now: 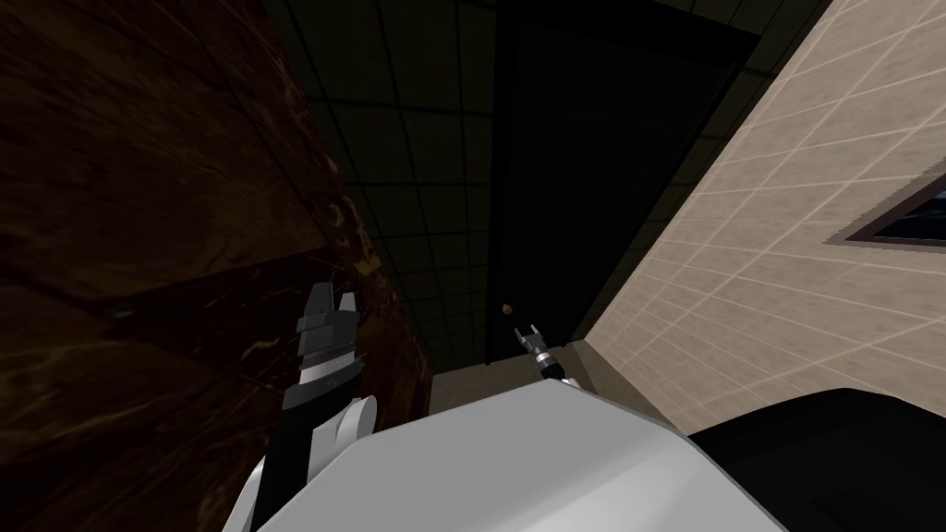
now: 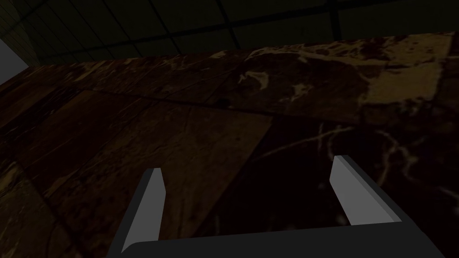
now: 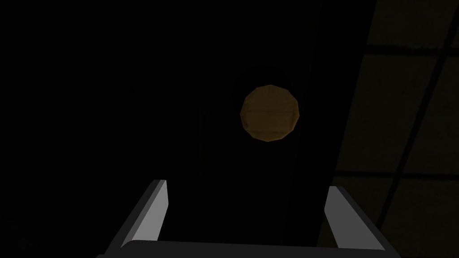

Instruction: Pull the door open

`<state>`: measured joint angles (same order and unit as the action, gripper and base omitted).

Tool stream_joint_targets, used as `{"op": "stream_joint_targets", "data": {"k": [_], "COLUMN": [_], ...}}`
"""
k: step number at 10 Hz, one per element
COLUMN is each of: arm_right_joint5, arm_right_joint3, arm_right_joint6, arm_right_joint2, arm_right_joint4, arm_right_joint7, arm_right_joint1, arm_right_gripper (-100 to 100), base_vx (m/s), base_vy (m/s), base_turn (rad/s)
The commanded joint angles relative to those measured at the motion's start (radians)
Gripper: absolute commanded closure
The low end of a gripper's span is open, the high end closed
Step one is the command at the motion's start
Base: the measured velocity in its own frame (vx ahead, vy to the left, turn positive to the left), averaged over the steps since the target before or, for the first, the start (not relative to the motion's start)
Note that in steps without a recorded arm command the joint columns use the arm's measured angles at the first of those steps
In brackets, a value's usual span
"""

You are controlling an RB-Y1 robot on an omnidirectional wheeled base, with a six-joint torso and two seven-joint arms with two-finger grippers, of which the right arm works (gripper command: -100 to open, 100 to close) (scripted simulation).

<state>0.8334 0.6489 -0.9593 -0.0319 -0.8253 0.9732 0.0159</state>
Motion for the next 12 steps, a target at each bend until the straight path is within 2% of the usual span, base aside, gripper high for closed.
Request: {"op": "stream_joint_targets", "data": {"k": [1, 12], "arm_right_joint5": [0.0, -0.003], "arm_right_joint3": [0.0, 0.005], "arm_right_joint6": [0.003, 0.006], "arm_right_joint2": [0.002, 0.009], "arm_right_joint4": [-0.002, -0.005], "arm_right_joint7": [0.001, 0.003], "arm_right_joint1": [0.0, 0.001], "arm_right_gripper": [-100, -100], "base_vx": [0.007, 0.002], "base_vy": [0.006, 0.001], "base_turn": [0.024, 0.006]}}
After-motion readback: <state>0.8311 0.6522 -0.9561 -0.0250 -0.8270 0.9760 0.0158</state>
